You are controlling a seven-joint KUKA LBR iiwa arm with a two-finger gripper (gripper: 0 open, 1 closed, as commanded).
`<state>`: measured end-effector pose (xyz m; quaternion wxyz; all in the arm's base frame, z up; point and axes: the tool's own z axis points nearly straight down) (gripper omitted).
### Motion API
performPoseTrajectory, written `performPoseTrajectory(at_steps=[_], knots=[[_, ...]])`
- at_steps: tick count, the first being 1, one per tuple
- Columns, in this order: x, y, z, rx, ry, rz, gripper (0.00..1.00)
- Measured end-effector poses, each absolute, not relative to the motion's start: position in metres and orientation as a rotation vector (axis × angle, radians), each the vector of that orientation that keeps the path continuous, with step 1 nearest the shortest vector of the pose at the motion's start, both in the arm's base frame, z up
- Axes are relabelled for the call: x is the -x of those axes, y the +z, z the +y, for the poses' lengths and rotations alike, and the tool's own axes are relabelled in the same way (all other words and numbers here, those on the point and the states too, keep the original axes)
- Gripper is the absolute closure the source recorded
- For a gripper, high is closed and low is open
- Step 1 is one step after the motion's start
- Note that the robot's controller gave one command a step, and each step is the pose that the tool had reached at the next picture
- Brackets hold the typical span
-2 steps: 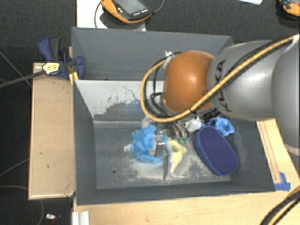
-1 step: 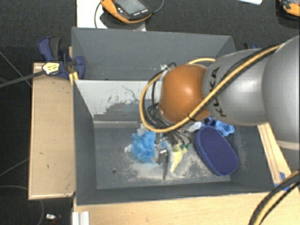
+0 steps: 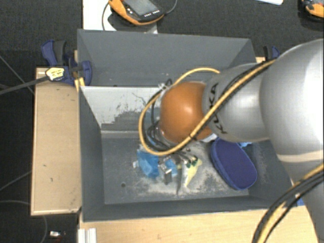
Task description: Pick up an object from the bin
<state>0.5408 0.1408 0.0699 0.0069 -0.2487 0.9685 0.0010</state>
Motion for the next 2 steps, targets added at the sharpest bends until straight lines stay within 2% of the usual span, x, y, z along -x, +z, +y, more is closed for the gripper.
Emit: performPoseTrajectory(at_steps=[1,2], knots=[[-0.5454,0.0775,0.1175,0.635,0.003,3.054,1.00],[-0.5454,0.0775,0.1175,0.635,0.003,3.054,1.00]])
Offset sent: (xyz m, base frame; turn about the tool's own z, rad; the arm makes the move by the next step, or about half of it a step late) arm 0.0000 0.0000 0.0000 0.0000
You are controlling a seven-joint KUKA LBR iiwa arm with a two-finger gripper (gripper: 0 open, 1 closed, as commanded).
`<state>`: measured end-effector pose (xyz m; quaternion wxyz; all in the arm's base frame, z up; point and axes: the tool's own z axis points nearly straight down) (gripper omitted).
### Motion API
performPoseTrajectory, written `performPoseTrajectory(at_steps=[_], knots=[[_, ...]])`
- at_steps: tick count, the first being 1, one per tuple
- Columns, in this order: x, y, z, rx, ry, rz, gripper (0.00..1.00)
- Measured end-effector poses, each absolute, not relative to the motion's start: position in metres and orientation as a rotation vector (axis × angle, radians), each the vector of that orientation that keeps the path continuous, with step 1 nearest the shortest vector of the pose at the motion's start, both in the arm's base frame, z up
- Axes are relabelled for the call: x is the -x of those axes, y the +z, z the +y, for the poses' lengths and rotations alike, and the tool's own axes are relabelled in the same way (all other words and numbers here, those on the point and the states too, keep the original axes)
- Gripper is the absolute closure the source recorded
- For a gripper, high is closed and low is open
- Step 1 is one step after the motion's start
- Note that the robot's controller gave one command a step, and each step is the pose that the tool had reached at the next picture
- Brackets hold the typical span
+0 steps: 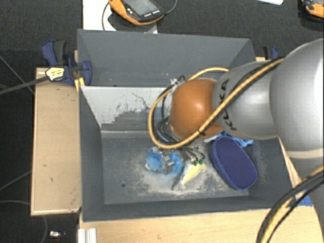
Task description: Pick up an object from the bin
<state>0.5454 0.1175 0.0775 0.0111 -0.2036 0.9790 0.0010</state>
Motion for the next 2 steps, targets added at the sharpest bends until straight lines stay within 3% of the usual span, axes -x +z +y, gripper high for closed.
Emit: performPoseTrajectory(at_steps=[1,2], knots=[[-0.542,0.139,0.106,0.615,0.004,3.063,1.00],[-0.574,0.213,0.104,0.619,0.005,3.056,1.00]])
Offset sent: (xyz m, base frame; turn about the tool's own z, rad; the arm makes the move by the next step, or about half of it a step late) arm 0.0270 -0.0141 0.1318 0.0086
